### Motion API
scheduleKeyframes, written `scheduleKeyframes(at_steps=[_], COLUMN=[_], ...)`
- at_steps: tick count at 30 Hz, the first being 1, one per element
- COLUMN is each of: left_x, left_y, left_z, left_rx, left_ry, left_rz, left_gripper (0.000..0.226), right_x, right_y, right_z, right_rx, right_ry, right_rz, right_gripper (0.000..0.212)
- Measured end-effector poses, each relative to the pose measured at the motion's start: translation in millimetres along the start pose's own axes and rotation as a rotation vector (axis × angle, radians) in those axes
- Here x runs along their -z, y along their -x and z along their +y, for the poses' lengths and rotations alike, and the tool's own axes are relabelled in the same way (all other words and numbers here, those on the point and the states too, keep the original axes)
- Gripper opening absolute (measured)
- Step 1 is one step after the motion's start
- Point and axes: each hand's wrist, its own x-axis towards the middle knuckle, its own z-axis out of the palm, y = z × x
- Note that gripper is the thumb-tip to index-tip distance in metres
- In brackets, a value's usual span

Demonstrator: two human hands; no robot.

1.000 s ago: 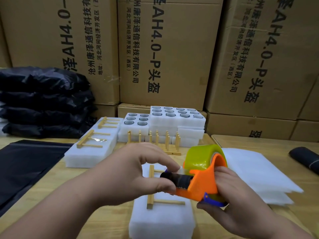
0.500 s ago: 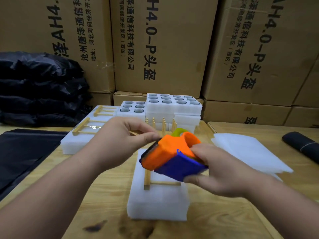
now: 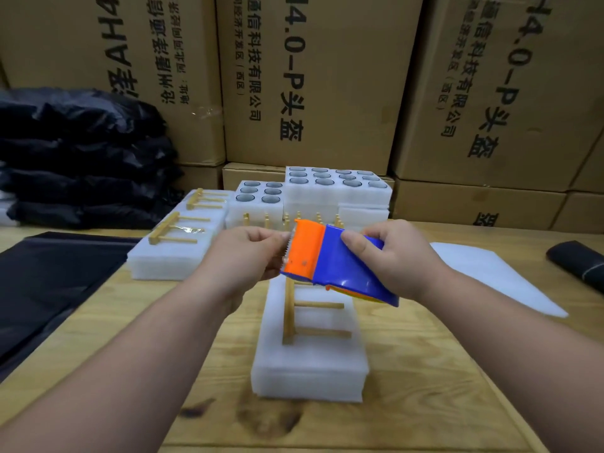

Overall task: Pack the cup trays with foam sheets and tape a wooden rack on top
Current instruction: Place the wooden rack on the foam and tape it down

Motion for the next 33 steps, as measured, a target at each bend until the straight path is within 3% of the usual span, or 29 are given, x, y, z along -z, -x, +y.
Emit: scheduleKeyframes(at_steps=[4, 9, 15, 19, 23, 26, 33], left_x=[7.2, 32.7, 73.0, 63.1, 52.9, 43.8, 33.8], left_y=[1.1, -1.3, 0.2, 7.0, 6.9, 4.0, -3.8], left_z=[-1.7, 0.2, -34.5, -70.1, -94.6, -105.0, -119.2], left_rx=[-0.008, 0.022, 0.268, 0.464, 0.541, 0.589, 0.655], left_ry=[0.009, 0.07, 0.226, 0.393, 0.507, 0.519, 0.416], left_rz=[0.013, 0.029, 0.107, 0.091, 0.123, 0.121, 0.121], left_gripper=[0.019, 0.02, 0.015, 0.013, 0.012, 0.014, 0.027], right_x=[10.1, 25.7, 59.1, 66.6, 66.3, 59.9, 31.4], right_y=[-7.6, -19.4, -39.0, -66.5, -95.2, -113.2, -132.9], right_z=[6.0, 6.6, 10.9, -18.1, -55.4, -80.2, -124.5], right_rx=[0.033, 0.119, 0.03, 0.042, 0.089, 0.105, 0.173], right_ry=[0.037, 0.129, 0.237, 0.37, 0.485, 0.593, 0.759], right_rz=[-0.06, -0.091, -0.224, -0.37, -0.467, -0.518, -0.611], right_gripper=[0.059, 0.067, 0.072, 0.073, 0.076, 0.066, 0.073])
